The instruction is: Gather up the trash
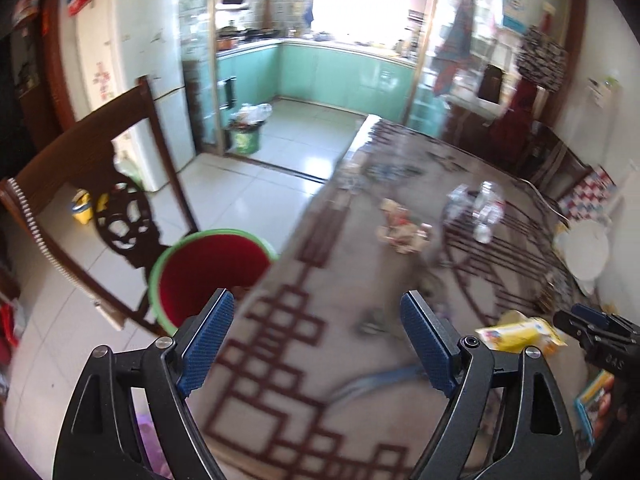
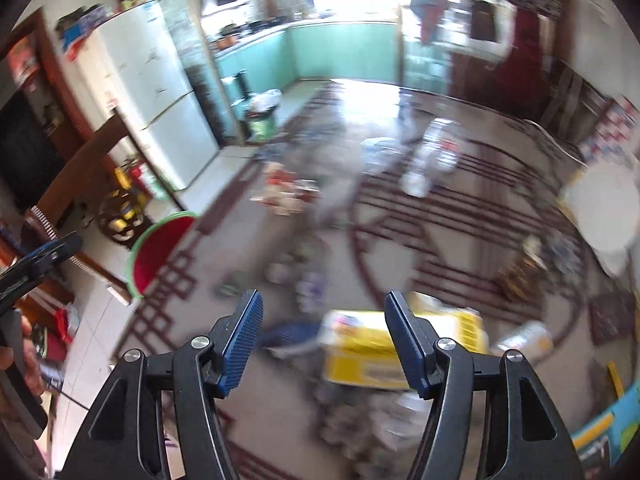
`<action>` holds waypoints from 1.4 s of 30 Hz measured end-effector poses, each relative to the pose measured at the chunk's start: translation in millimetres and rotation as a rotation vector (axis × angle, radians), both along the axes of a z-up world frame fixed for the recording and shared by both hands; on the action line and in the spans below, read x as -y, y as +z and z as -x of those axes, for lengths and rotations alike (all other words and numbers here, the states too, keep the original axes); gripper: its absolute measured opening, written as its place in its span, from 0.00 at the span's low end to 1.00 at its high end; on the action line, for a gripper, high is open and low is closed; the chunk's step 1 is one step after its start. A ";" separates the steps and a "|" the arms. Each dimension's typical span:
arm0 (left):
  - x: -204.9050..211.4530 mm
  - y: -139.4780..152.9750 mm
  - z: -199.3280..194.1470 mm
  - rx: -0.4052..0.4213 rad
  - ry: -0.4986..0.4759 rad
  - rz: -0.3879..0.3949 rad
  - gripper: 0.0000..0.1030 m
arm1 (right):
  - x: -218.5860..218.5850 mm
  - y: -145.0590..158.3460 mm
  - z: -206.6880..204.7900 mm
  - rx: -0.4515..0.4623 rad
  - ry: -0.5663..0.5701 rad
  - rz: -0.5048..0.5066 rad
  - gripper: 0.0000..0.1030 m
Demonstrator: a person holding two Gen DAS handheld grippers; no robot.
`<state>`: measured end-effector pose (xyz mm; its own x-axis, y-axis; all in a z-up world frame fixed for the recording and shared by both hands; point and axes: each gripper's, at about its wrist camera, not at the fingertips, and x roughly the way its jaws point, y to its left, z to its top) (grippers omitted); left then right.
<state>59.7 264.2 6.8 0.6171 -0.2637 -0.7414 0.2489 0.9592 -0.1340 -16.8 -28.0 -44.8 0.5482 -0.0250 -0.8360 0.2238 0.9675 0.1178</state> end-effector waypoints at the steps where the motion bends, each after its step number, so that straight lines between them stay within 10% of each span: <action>1: 12.0 -0.8 5.7 -0.003 -0.029 0.005 0.83 | 20.0 -1.7 10.8 -0.007 -0.049 0.004 0.61; 15: 134.8 -28.5 44.6 -0.011 -0.461 -0.016 0.83 | 195.3 -107.0 66.9 -0.154 -0.594 -0.276 0.61; 21: 166.6 -45.2 41.4 -0.067 -0.594 -0.027 0.83 | 195.5 -133.1 48.2 -0.188 -0.544 -0.317 0.55; 23: 176.3 -51.7 40.8 -0.072 -0.625 -0.043 0.83 | 192.0 -132.0 46.8 -0.182 -0.501 -0.306 0.25; 26: 195.3 -62.5 39.6 -0.070 -0.694 -0.086 0.83 | 192.3 -127.8 49.4 -0.167 -0.471 -0.305 0.14; 34: 236.2 -83.4 38.4 -0.077 -0.865 -0.163 0.83 | 180.0 -89.1 55.3 -0.121 -0.402 -0.188 0.13; 42: 254.5 -101.5 38.4 -0.126 -0.898 -0.190 0.83 | 177.3 -30.5 67.5 0.030 -0.340 -0.284 0.13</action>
<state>21.2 9.7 -94.7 0.1523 -0.4709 -0.8689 0.9036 0.4226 -0.0706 -84.2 -205.4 -75.3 0.5727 0.0200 -0.8195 0.5162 0.7678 0.3794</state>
